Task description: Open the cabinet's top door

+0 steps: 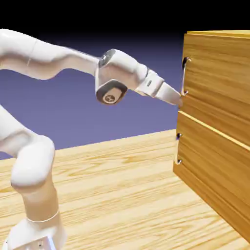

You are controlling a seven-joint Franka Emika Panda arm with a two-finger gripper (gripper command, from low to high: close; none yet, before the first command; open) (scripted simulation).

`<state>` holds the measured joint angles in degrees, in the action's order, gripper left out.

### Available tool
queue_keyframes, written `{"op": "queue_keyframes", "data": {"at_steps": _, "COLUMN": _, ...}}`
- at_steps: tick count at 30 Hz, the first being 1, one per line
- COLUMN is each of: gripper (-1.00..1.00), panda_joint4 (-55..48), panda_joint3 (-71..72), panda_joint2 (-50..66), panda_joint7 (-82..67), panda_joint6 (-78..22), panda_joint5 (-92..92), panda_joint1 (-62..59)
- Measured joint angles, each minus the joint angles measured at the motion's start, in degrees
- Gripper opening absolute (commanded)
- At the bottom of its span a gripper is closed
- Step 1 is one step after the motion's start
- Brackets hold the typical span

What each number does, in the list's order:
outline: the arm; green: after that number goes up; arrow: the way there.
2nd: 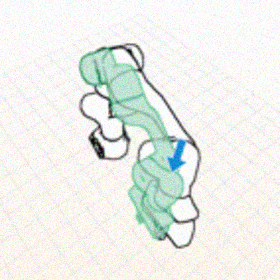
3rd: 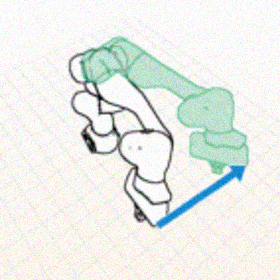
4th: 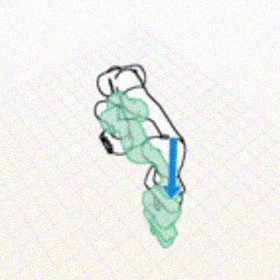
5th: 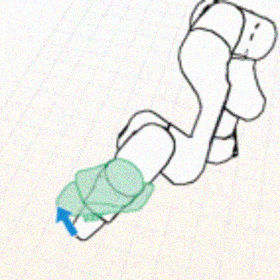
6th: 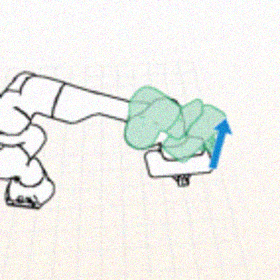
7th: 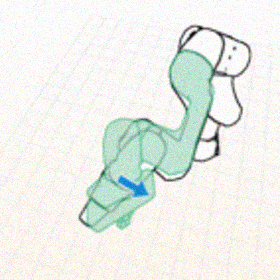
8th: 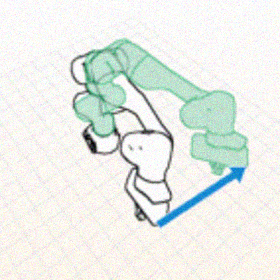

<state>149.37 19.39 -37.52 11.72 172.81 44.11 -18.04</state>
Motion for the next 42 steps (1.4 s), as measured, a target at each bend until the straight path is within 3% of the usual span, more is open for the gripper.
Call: {"op": "queue_keyframes", "data": {"at_steps": 42, "gripper": 0.0, "panda_joint4": -27.6, "panda_joint3": 46.01, "panda_joint2": -11.53, "panda_joint7": -72.95, "panda_joint6": -2.83, "panda_joint5": 104.67, "panda_joint1": -44.45}}
